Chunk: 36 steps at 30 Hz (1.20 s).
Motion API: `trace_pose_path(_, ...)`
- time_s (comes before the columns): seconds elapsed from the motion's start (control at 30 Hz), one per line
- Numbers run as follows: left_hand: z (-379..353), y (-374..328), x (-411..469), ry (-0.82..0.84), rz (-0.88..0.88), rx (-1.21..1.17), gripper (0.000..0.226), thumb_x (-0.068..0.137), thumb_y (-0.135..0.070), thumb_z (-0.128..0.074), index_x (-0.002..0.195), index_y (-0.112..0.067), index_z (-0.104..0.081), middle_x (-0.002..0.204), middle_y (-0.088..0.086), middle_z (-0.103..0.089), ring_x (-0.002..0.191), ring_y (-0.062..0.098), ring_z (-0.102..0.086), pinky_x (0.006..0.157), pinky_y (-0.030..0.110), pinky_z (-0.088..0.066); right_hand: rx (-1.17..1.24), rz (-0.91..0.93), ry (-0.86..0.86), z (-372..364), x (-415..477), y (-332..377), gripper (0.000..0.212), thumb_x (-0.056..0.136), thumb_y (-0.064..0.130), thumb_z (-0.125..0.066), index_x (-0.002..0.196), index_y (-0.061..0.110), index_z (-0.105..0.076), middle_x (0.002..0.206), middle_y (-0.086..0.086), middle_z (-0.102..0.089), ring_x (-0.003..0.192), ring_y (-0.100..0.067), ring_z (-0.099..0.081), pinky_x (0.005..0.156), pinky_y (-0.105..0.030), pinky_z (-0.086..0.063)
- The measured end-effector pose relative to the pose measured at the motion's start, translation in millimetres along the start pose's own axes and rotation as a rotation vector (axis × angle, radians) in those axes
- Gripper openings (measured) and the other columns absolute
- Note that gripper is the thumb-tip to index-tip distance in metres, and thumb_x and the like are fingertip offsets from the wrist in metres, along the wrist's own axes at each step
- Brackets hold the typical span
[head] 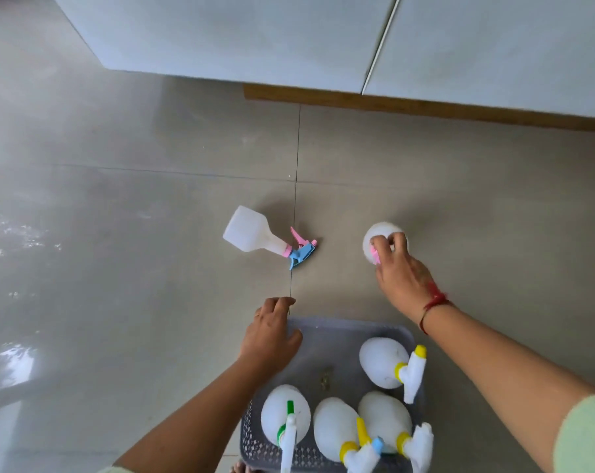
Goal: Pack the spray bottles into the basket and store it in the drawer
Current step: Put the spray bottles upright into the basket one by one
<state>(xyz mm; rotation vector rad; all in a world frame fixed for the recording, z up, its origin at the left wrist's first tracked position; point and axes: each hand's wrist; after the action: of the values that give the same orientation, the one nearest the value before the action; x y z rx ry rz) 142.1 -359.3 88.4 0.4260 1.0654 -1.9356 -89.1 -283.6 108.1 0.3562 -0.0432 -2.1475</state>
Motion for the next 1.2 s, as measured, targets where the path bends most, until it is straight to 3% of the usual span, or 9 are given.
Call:
trace_pose_path(0.13,22,-15,-41,0.010,0.026,-0.016,0.055,0.095,-0.026,-0.058,0.147,-0.021,-0.038,0.149,0.008,-0.043,0.136,0.027,-0.044,0.112,0.040,-0.041,0.200,-0.120,-0.083,59,-30,17,0.030,0.090,0.008,-0.055,0.119,0.001,-0.052,0.117,-0.023,-0.049,0.085,-0.047,-0.060,0.066,-0.045,-0.049)
trace_pose_path(0.33,42,-25,-95,0.039,0.059,0.021,0.055,0.095,-0.028,-0.055,0.146,-0.018,-0.037,0.144,0.008,-0.046,0.132,0.027,-0.047,0.107,0.037,-0.043,0.259,-0.106,-0.051,107,-74,35,0.024,0.089,0.023,-0.059,0.107,0.011,-0.052,0.106,-0.009,-0.062,0.091,-0.037,-0.061,0.067,-0.037,-0.045)
trace_pose_path(0.5,36,-13,-115,0.079,0.090,0.045,0.050,0.096,-0.029,-0.054,0.143,-0.018,-0.041,0.141,0.007,-0.048,0.131,0.026,-0.047,0.105,0.035,-0.044,0.366,-0.159,0.093,94,-92,41,0.018,0.084,0.028,-0.061,0.095,0.020,-0.050,0.089,0.002,-0.065,0.075,-0.025,-0.058,0.058,-0.028,-0.035)
trace_pose_path(0.67,27,3,-123,0.074,0.109,0.033,0.050,0.096,-0.028,-0.053,0.143,-0.018,-0.041,0.141,0.008,-0.049,0.130,0.026,-0.047,0.103,0.036,-0.043,0.446,-0.257,0.189,59,-101,50,0.020,0.080,0.026,-0.069,0.092,0.020,-0.054,0.081,0.003,-0.064,0.073,-0.024,-0.056,0.060,-0.028,-0.037)
trace_pose_path(0.83,15,21,-130,0.065,0.165,0.019,0.049,0.095,-0.024,-0.053,0.142,-0.016,-0.041,0.139,0.011,-0.050,0.129,0.029,-0.047,0.103,0.039,-0.044,0.472,-0.271,0.284,27,-113,71,0.016,0.080,0.023,-0.063,0.082,0.022,-0.047,0.053,0.004,-0.066,0.058,-0.016,-0.058,0.057,-0.027,-0.043)
trace_pose_path(1.03,14,24,-134,0.059,0.160,0.020,0.051,0.095,-0.022,-0.053,0.144,-0.017,-0.039,0.139,0.011,-0.050,0.131,0.029,-0.046,0.104,0.039,-0.043,0.430,-0.249,0.290,21,-118,82,0.019,0.081,0.023,-0.067,0.092,0.019,-0.052,0.077,-0.002,-0.065,0.071,-0.025,-0.056,0.053,-0.025,-0.036)
trace_pose_path(1.1,12,20,-134,0.064,0.146,0.021,0.050,0.095,-0.023,-0.053,0.144,-0.017,-0.041,0.141,0.010,-0.049,0.131,0.028,-0.046,0.104,0.038,-0.043,0.434,-0.245,0.307,21,-122,82,0.019,0.080,0.022,-0.068,0.089,0.020,-0.052,0.072,0.002,-0.062,0.068,-0.021,-0.056,0.053,-0.024,-0.036)
trace_pose_path(1.2,7,12,-131,0.068,0.112,0.024,0.050,0.095,-0.023,-0.054,0.143,-0.018,-0.042,0.142,0.008,-0.048,0.131,0.028,-0.046,0.103,0.038,-0.044,0.437,-0.256,0.327,16,-128,78,0.016,0.082,0.020,-0.067,0.085,0.020,-0.051,0.054,0.011,-0.055,0.055,-0.002,-0.053,0.050,-0.015,-0.034)
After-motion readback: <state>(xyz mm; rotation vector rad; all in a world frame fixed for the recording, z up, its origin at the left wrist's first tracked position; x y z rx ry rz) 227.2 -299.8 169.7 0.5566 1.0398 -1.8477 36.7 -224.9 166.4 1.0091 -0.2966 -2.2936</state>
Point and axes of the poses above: each hand's wrist, its own x-axis towards the middle knuckle, its own z-axis out of the back of the hand, y = z × x
